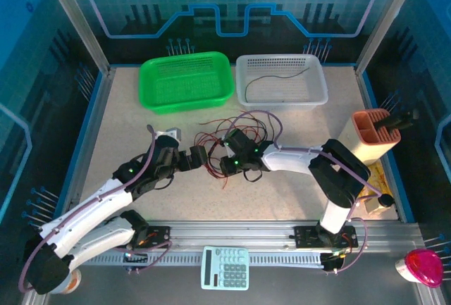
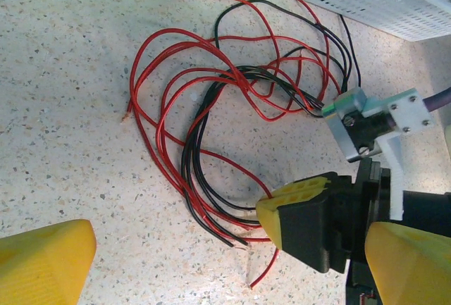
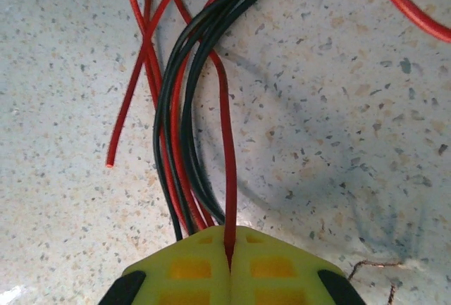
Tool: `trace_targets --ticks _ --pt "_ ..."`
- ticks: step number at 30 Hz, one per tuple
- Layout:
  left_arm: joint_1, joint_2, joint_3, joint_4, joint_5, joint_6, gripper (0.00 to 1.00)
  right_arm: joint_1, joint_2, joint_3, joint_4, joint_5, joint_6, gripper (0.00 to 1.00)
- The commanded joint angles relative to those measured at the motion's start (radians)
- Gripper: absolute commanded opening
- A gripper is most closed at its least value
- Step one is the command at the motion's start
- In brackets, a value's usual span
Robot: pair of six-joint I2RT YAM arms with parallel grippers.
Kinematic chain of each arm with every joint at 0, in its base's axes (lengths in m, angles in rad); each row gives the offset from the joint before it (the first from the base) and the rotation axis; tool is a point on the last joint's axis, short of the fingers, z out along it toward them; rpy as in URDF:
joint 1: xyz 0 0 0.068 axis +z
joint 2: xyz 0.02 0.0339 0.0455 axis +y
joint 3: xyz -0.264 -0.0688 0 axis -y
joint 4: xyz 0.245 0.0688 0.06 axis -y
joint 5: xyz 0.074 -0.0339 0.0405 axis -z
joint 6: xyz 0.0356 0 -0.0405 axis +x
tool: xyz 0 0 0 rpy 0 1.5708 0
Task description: Untangle the cables
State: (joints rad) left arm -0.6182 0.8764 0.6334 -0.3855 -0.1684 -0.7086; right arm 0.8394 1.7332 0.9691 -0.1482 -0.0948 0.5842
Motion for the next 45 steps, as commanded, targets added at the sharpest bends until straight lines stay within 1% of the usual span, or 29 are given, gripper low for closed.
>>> trace_targets --ticks 1,5,8,17,19,23,28,32,40,43,45 --pt "-0.004 -0.014 -0.001 -0.012 -0.004 -0.002 0.99 -0.018 -0.100 0.019 -0.005 -0.068 0.005 0.00" --pt "-0.004 -0.015 0.017 -0.003 0.014 -0.013 0.99 -0.037 -0.180 0.032 -0.028 -0.105 0.013 0.00" --pt "-0.004 -0.016 0.016 0.020 0.036 -0.030 0.99 -0.065 -0.210 0.032 -0.005 -0.155 0.046 0.00" --pt "-0.004 -0.037 -0.037 0.131 0.140 -0.033 0.98 -0.138 -0.212 0.008 0.112 -0.261 0.163 0.00" --pt "-0.004 -0.042 -0.053 0.160 0.173 -0.025 0.95 -0.150 -0.212 0.000 0.145 -0.287 0.191 0.00" --pt "-0.004 -0.023 -0.078 0.203 0.231 0.004 0.86 -0.160 -0.206 -0.001 0.177 -0.332 0.218 0.00" --pt "-0.004 0.040 -0.072 0.251 0.293 0.045 0.76 -0.163 -0.202 -0.003 0.195 -0.361 0.231 0.00" --pt "-0.004 0.098 -0.056 0.302 0.341 0.057 0.70 -0.163 -0.203 -0.006 0.203 -0.375 0.236 0.00" --pt "-0.005 0.205 -0.015 0.362 0.395 0.073 0.62 -0.163 -0.204 -0.015 0.209 -0.378 0.236 0.00" --pt "-0.005 0.223 -0.011 0.383 0.402 0.068 0.61 -0.162 -0.204 -0.020 0.214 -0.379 0.238 0.00" --pt "-0.004 0.224 -0.014 0.397 0.405 0.063 0.63 -0.162 -0.202 -0.022 0.214 -0.378 0.238 0.00"
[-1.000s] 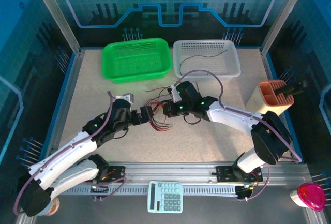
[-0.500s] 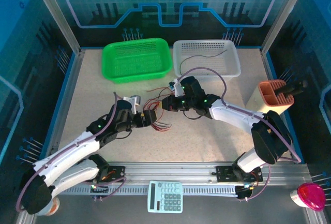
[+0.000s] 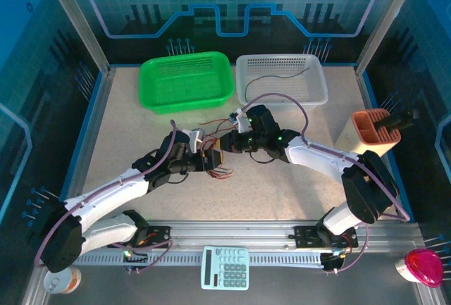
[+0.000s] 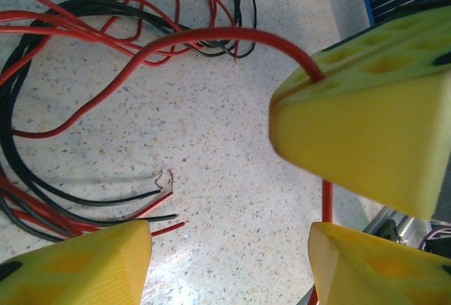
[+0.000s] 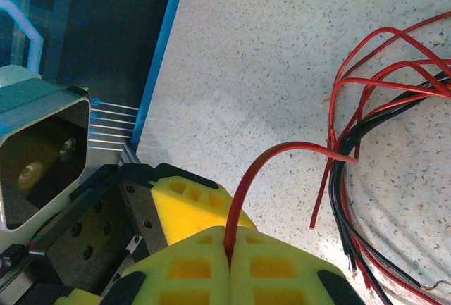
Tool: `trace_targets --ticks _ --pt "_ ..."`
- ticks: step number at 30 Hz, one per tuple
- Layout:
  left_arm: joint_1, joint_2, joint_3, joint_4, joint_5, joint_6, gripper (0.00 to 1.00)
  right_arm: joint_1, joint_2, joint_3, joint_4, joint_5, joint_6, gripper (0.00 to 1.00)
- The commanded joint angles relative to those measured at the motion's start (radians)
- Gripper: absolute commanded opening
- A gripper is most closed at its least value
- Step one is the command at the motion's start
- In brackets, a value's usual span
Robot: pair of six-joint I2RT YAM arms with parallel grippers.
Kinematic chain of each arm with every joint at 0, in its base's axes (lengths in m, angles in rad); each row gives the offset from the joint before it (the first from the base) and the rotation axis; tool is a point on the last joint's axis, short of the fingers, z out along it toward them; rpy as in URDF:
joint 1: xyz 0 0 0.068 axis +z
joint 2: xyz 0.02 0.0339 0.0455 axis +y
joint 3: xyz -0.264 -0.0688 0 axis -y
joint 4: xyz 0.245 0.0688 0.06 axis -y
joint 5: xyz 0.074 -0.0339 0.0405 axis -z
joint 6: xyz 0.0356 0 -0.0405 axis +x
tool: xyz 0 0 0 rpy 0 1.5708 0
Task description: Untangle the cables
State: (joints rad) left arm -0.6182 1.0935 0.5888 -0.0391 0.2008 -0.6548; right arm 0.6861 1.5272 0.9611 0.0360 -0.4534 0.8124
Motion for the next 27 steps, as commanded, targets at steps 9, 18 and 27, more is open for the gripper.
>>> trace_targets --ticks 9,18,27 --pt "-0.004 -0.057 0.007 0.052 0.014 0.004 0.76 -0.009 0.011 -0.016 0.033 -0.012 0.006 0.00" --pt "-0.004 -0.038 -0.014 0.093 0.033 -0.014 0.72 -0.008 0.021 -0.011 0.046 -0.020 0.016 0.00" --pt "-0.005 0.004 -0.045 0.148 0.050 -0.026 0.62 -0.008 0.018 -0.010 0.052 -0.022 0.022 0.00"
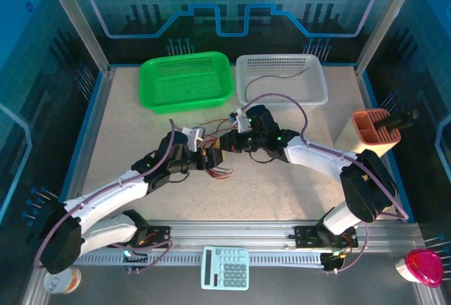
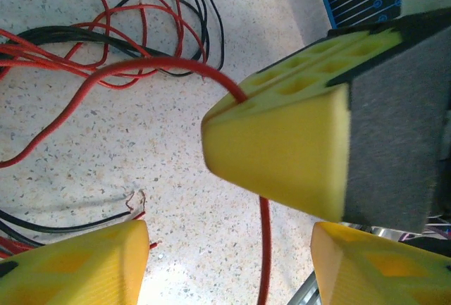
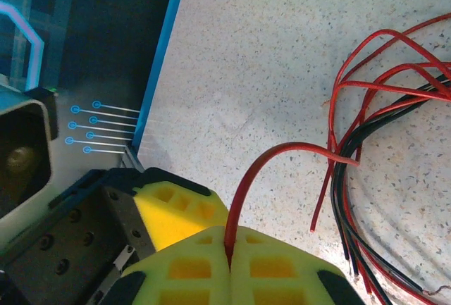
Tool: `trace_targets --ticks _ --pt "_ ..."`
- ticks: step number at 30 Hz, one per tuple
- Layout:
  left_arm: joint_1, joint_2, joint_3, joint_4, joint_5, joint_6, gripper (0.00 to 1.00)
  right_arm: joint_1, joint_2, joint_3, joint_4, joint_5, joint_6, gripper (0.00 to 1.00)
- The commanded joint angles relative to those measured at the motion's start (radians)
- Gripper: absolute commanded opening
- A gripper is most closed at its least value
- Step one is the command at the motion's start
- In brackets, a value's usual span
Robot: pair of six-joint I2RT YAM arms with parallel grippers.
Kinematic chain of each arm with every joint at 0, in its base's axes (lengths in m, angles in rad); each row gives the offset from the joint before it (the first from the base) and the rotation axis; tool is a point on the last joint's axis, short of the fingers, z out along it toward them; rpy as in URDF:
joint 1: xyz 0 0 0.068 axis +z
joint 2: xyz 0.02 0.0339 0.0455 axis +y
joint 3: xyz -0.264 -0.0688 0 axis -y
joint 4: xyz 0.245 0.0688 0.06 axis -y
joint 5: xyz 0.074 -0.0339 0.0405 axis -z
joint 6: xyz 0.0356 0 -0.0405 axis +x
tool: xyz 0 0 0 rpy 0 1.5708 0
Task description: Untangle the cables
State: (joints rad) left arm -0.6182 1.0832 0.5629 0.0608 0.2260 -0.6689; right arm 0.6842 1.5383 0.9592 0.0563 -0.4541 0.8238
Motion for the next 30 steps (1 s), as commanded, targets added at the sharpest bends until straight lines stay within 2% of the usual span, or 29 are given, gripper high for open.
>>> trace_targets --ticks 1,9,14,16,18,19,21,22,23,24,30 --pt "-0.004 0.020 -0.024 0.056 0.030 -0.014 0.60 -0.008 0.006 -0.010 0.033 -0.021 0.013 0.00" --pt "-0.006 0.040 -0.041 0.100 0.042 -0.029 0.48 -0.006 0.004 -0.009 0.040 -0.024 0.019 0.00" --pt "-0.006 0.050 -0.035 0.108 0.049 -0.031 0.33 -0.007 0.005 -0.010 0.041 -0.024 0.020 0.00" --pt "-0.005 0.051 -0.032 0.109 0.052 -0.034 0.22 -0.006 0.003 -0.013 0.042 -0.026 0.020 0.00" --pt "-0.005 0.050 -0.026 0.108 0.058 -0.035 0.07 -0.006 0.000 -0.016 0.044 -0.028 0.021 0.00" --pt "-0.005 0.046 -0.022 0.102 0.059 -0.038 0.00 -0.008 -0.003 -0.014 0.043 -0.033 0.014 0.08" --pt "-0.005 0.030 -0.008 0.084 0.059 -0.042 0.00 -0.018 -0.021 -0.012 0.021 -0.036 -0.007 0.36" --pt "-0.005 0.020 0.003 0.066 0.057 -0.043 0.00 -0.027 -0.040 -0.012 -0.001 -0.027 -0.027 0.46" --pt "-0.005 0.010 0.016 0.046 0.053 -0.043 0.00 -0.035 -0.060 -0.016 -0.025 -0.012 -0.046 0.51" --pt "-0.006 -0.003 0.031 0.024 0.050 -0.041 0.00 -0.050 -0.085 -0.019 -0.055 0.010 -0.067 0.54" --pt "-0.005 -0.028 0.136 -0.082 0.043 -0.048 0.00 -0.130 -0.199 -0.106 -0.130 0.082 -0.143 0.57"
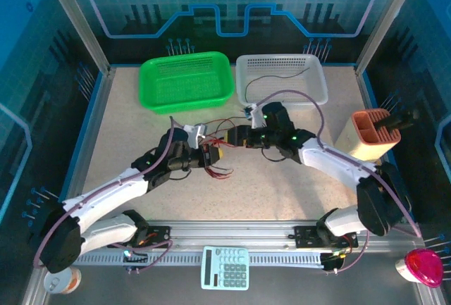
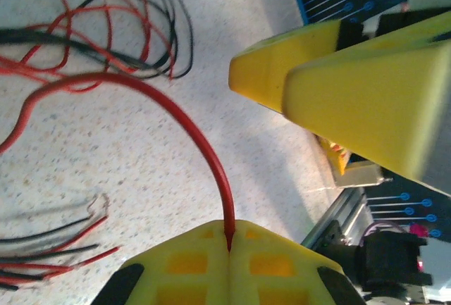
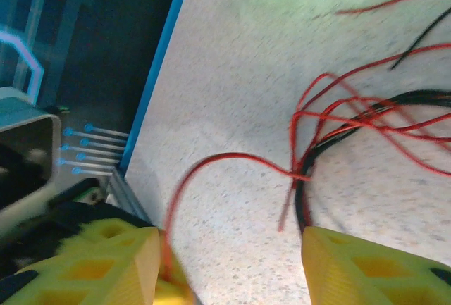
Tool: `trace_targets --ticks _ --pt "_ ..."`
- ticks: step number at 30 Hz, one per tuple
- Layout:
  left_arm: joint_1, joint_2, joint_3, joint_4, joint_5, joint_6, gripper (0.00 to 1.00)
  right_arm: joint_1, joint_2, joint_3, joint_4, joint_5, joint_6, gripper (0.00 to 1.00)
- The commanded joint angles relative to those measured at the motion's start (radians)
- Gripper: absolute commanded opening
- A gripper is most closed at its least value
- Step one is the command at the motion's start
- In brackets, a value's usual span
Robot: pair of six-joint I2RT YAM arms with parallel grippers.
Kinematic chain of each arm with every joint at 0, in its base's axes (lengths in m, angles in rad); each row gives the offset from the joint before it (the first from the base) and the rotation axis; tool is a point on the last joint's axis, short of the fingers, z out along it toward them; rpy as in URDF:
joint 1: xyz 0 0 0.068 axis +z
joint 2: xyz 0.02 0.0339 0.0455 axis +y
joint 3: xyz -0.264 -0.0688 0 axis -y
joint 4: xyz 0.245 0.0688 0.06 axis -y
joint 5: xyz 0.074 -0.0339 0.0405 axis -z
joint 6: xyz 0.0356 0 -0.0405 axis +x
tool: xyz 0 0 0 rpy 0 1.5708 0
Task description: Untangle the cables
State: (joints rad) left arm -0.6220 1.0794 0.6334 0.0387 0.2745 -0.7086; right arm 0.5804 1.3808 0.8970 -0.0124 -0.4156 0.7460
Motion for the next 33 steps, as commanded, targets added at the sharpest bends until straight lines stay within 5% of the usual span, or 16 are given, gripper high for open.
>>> trace_targets --ticks 1,15,33 --pt "-0.001 -0.022 0.080 -0.063 -0.002 -0.016 0.00 -0.027 -0.053 -0.058 -0.068 0.063 -0.084 0.57" --pt "-0.001 0.001 0.234 -0.020 0.070 -0.203 0.00 0.111 0.014 -0.171 0.222 0.171 -0.227 0.75" --pt "-0.022 0.007 0.368 -0.007 0.083 -0.271 0.00 0.147 0.302 0.028 0.400 0.256 -0.145 0.73"
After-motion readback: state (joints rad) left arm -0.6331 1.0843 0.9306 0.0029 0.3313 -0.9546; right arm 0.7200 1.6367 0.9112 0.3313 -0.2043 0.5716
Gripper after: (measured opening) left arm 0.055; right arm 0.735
